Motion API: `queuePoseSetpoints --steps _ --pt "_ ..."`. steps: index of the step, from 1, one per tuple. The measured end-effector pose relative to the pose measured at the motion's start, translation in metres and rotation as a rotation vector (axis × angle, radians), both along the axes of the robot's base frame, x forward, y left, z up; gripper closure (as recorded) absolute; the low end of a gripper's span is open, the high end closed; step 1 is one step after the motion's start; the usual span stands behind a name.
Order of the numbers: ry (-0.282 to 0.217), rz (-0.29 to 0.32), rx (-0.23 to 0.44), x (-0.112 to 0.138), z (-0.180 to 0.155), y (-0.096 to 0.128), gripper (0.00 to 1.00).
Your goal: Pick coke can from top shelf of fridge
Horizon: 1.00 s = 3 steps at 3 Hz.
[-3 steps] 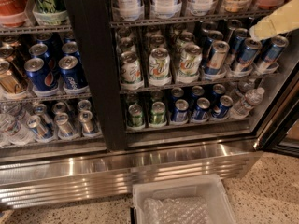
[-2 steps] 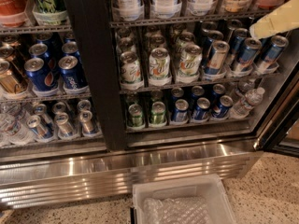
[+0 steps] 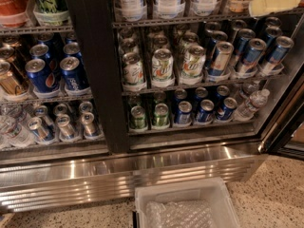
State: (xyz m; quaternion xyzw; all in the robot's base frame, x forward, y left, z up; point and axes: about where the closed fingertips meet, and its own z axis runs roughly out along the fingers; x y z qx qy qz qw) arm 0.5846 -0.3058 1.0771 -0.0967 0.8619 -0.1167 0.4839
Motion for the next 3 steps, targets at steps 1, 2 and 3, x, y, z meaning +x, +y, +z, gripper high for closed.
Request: queuePoseSetpoints --steps 1,2,3 --pt "-0.017 -0.045 0.045 0.000 0.003 -0.004 0.00" --pt "-0.023 -0.048 0.034 0.001 0.004 -0.001 0.00" --pt "-0.066 -0.076 0.100 0.015 0.017 0.011 0.35"
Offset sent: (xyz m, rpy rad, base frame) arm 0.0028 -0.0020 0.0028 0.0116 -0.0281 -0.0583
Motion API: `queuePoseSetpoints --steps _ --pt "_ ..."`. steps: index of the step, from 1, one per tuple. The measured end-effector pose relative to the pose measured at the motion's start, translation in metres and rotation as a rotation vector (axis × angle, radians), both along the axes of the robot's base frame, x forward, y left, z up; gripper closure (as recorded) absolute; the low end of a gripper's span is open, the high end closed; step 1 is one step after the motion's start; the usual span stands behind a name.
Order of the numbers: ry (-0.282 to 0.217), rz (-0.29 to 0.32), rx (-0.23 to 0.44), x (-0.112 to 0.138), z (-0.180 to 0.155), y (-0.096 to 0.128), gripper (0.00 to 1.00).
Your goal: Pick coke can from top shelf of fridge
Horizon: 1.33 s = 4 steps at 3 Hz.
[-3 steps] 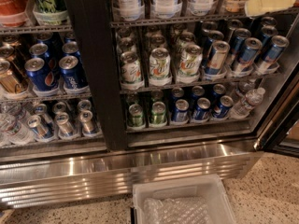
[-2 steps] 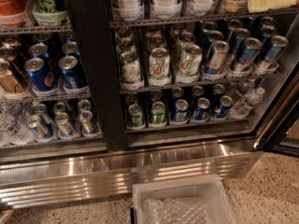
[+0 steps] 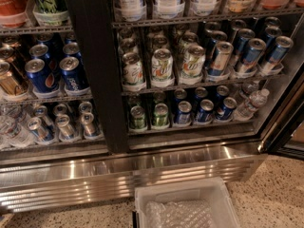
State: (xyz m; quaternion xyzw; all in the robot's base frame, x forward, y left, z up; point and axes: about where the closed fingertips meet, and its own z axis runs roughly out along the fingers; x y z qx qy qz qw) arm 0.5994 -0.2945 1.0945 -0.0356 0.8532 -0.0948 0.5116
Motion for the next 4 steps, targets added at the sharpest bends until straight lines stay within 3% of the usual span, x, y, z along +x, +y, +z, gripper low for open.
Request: queuePoseSetpoints --steps 1,2,3,4 --pt "-0.010 -0.010 0.030 0.005 0.003 0.004 0.39" --pt "-0.002 -0.032 0.056 0.012 -0.001 0.004 0.25" --pt "-0.005 -0.060 0.064 0.018 -0.005 0.001 0.26" --pt "-0.004 -0.080 0.075 0.022 -0.008 -0.001 0.45"
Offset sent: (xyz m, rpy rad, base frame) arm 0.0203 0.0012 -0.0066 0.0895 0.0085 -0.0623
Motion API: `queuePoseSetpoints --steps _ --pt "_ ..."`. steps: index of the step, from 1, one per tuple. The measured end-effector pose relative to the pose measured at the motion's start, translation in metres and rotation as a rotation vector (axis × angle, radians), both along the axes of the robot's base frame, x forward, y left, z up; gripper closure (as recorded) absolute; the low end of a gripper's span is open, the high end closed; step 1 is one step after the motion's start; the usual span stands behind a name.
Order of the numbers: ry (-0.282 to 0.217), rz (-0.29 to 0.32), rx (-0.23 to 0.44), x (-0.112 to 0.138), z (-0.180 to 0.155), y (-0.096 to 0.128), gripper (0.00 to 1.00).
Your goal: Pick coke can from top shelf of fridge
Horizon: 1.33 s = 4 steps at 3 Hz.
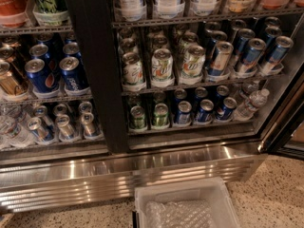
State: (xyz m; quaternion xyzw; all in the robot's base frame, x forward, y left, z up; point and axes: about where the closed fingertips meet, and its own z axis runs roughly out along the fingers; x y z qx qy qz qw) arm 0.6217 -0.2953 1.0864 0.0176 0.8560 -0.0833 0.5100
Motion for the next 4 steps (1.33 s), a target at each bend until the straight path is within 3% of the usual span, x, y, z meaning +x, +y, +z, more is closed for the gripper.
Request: queuePoseSetpoints --steps 3,4 --pt "-0.023 -0.008 0.010 0.013 -0.002 0.002 0.30" --pt "-0.027 -0.013 0.014 0.019 -0.004 0.002 0.36"
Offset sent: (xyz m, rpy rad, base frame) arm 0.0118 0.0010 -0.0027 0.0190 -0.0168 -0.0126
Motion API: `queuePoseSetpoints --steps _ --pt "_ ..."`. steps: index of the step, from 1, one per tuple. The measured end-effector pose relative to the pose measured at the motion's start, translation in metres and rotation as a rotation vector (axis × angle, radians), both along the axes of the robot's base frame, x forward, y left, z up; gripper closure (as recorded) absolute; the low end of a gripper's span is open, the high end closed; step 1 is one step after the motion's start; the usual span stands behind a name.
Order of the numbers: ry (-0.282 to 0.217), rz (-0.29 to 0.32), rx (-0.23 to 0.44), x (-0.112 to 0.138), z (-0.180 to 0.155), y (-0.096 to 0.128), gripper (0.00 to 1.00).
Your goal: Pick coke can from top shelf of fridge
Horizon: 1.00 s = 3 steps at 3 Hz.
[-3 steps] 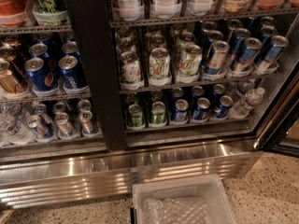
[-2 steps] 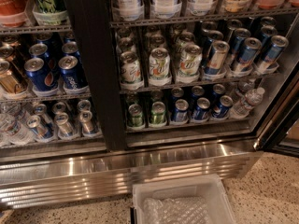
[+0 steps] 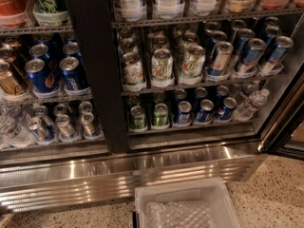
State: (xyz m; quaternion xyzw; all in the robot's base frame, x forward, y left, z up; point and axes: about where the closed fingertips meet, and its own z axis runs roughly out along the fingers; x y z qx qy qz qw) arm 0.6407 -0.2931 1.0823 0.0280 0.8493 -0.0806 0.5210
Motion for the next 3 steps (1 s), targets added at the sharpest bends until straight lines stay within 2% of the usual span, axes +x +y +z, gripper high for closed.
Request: queuePoseSetpoints --steps 1,2,3 --pt "-0.002 -0.014 0.000 0.005 -0.001 -0.004 0.39" --pt "-0.012 -0.048 -0.013 0.009 0.006 -0.019 0.39" --pt "-0.014 -0.053 -0.008 0.014 0.006 -0.021 0.44"
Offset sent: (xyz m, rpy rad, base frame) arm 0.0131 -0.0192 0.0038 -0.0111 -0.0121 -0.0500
